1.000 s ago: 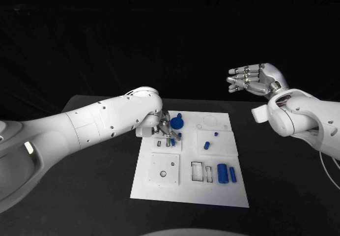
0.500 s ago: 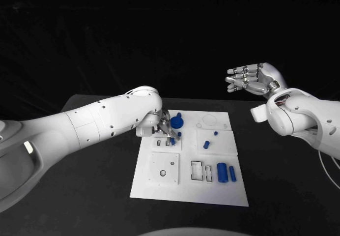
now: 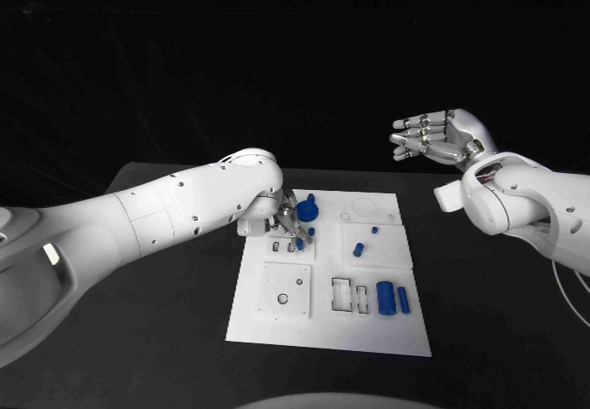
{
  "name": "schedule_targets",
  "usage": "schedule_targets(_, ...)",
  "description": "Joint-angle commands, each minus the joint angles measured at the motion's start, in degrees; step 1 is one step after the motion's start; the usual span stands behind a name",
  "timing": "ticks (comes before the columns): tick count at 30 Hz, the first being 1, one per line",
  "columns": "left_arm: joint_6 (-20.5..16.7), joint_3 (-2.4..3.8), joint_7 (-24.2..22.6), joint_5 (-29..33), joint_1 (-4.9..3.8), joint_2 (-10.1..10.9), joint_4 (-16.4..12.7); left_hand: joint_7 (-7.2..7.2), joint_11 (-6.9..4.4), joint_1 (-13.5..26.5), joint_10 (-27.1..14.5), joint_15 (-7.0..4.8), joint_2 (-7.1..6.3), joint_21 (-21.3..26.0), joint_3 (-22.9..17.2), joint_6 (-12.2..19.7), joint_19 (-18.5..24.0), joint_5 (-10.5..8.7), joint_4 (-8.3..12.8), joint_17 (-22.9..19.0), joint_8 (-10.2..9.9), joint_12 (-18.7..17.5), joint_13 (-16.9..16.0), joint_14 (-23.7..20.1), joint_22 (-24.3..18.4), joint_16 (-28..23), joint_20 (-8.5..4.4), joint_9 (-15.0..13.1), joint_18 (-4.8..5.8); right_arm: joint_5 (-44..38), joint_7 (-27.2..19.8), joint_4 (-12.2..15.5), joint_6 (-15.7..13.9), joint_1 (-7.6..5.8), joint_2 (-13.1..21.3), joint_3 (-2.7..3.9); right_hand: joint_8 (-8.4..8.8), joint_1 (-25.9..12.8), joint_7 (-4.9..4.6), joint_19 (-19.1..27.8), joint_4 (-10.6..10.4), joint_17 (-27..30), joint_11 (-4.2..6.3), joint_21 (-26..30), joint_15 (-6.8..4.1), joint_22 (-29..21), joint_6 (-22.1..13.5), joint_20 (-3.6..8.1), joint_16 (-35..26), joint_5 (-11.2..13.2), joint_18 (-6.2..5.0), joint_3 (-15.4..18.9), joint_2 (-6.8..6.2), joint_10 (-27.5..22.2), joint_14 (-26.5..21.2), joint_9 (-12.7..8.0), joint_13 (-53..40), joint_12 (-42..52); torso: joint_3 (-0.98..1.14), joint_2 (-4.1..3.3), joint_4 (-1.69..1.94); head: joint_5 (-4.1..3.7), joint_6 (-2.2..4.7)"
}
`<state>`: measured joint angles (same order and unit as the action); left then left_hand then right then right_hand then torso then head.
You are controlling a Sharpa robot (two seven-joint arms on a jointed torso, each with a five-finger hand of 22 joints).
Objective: Assemble the parts on the task board
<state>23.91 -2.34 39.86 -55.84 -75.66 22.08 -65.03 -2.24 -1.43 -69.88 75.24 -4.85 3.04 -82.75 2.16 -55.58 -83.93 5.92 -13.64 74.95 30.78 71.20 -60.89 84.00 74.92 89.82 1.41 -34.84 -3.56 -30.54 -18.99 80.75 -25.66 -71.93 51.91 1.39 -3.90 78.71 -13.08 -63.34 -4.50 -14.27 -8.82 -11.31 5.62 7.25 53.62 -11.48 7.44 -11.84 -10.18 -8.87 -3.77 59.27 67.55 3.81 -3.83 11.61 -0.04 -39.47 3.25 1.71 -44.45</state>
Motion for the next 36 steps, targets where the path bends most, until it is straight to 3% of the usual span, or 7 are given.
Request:
schedule_targets(1, 0.0, 0.02, 0.0, 0.7, 0.02, -0.2, -0.1, -0.01, -0.33, -1.0, -0.2, -0.35, -0.25, -0.2, -1.1, 0.4, -2.1, 0.42, 0.4, 15.1, -0.4, -0.4, 0.1, 6.0, 3.9, 0.2, -0.35, -0.2, 1.12, -0.8, 0.1, 0.0, 1.2, 0.05, -0.1, 0.01, 0.31, -0.5, 0.06, -0.5, 0.2, 0.1, -0.36, 0.3, 0.09, -0.1, -0.3, -0.01, -0.2, -0.3, -0.33, 0.0, -0.11, -0.1, 0.4, -0.1, 0.1, -0.1, 0.02, 0.01, 0.01, 0.00, -0.09)
schedule_targets(8, -0.5, 0.02, -0.1, 0.8, 0.04, -0.2, 0.0, 0.30, -0.63, -4.9, -0.4, -0.61, -0.86, -0.1, -5.6, 0.7, -2.0, 3.24, 3.2, 15.1, -1.3, -0.8, 0.2, 6.0, 3.9, 0.2, -0.57, -0.6, 1.09, -0.9, 0.2, 0.0, 1.4, 0.08, -0.2, 0.01, 0.30, -0.6, 0.06, -0.5, 0.2, 0.1, -0.37, 0.4, 0.11, -0.2, -0.3, -0.02, -0.3, -0.3, -0.33, 0.1, -0.09, -0.1, 0.4, 0.0, 0.1, -0.1, 0.01, -0.03, -0.01, -0.03, -0.16)
schedule_targets(11, -1.0, 0.02, -0.2, 1.1, 0.07, -0.2, 0.1, 0.16, -0.59, -6.1, -0.5, -0.65, -1.16, -0.1, -9.4, 0.7, -2.0, 3.78, 4.2, 15.1, -2.1, -1.0, 0.1, 6.0, 3.9, 0.2, -0.70, -0.8, 1.09, -0.9, 0.2, 0.0, 1.4, 0.08, -0.2, 0.01, 0.30, -0.6, 0.06, -0.5, 0.2, 0.1, -0.37, 0.4, 0.11, -0.2, -0.3, -0.02, -0.3, -0.3, -0.33, 0.1, -0.09, -0.1, 0.4, 0.0, 0.1, -0.1, 0.01, -0.03, -0.01, -0.03, -0.16)
schedule_targets(21, -1.4, 0.01, -0.3, 2.5, 0.25, -0.2, 0.3, -0.12, -0.32, -3.1, -0.3, -0.40, -4.49, 0.0, -21.1, 0.5, -2.0, 5.19, 5.1, 15.1, -3.6, -1.1, -0.2, 6.0, 4.0, 0.2, -0.45, -2.2, 1.08, -0.9, 0.4, 0.2, 1.8, 0.15, -0.2, -0.01, 0.29, -0.8, 0.04, -0.6, 0.2, 0.3, -0.40, 0.6, 0.14, -0.3, -0.3, -0.06, -0.4, -0.4, -0.32, 0.2, -0.03, -0.2, 0.4, 0.0, 0.2, -0.1, 0.04, 0.06, 0.02, 0.02, -0.35)
schedule_targets(23, -1.5, 0.01, -0.4, 2.8, 0.28, -0.2, 0.3, -0.16, -0.31, -3.0, -0.4, -0.39, -5.14, 0.0, -22.9, 0.7, -2.0, 6.91, 5.6, 15.1, -3.8, -1.2, -0.1, 6.0, 4.0, 0.2, -0.44, -2.4, 1.08, -0.8, 0.4, 0.2, 1.8, 0.18, -0.2, -0.01, 0.30, -0.9, 0.04, -0.6, 0.2, 0.3, -0.41, 0.6, 0.15, -0.3, -0.3, -0.07, -0.5, -0.4, -0.32, 0.2, -0.02, -0.2, 0.4, 0.0, 0.2, -0.1, 0.03, 0.06, 0.02, 0.04, -0.32)
schedule_targets(30, -4.6, 0.00, -1.4, 6.5, 0.37, 0.4, -0.2, -0.73, -0.01, -2.0, -0.1, -0.18, -8.57, 0.1, -32.5, 0.8, -2.0, 18.10, 9.4, 15.1, -3.1, -1.7, -0.1, 6.0, 4.1, 0.2, -0.30, -4.6, 1.08, -0.8, 0.5, 0.3, 2.0, 0.27, -0.3, -0.04, 0.30, -1.0, 0.03, -0.6, 0.2, 0.3, -0.41, 0.7, 0.17, -0.4, -0.3, -0.09, -0.5, -0.4, -0.32, 0.3, -0.01, -0.2, 0.4, 0.0, 0.2, -0.1, 0.03, 0.02, 0.00, 0.09, -0.31)
schedule_targets(36, -9.5, -0.01, -2.6, 10.0, 0.45, 1.5, -1.5, -0.49, -0.18, -0.6, 0.9, -0.20, -10.40, 0.1, -36.6, 0.5, -2.1, 19.71, 11.7, 15.1, -2.1, -1.4, -0.7, 6.0, 4.1, 0.2, -0.27, -6.4, 1.08, -0.7, 0.5, 0.1, 2.2, 0.37, -0.4, -0.07, 0.30, -1.0, 0.02, -0.6, 0.2, 0.4, -0.43, 0.8, 0.18, -0.4, -0.3, -0.10, -0.6, -0.4, -0.31, 0.3, 0.00, -0.3, 0.4, 0.0, 0.2, -0.1, 0.04, 0.02, 0.07, 0.21, -0.32)
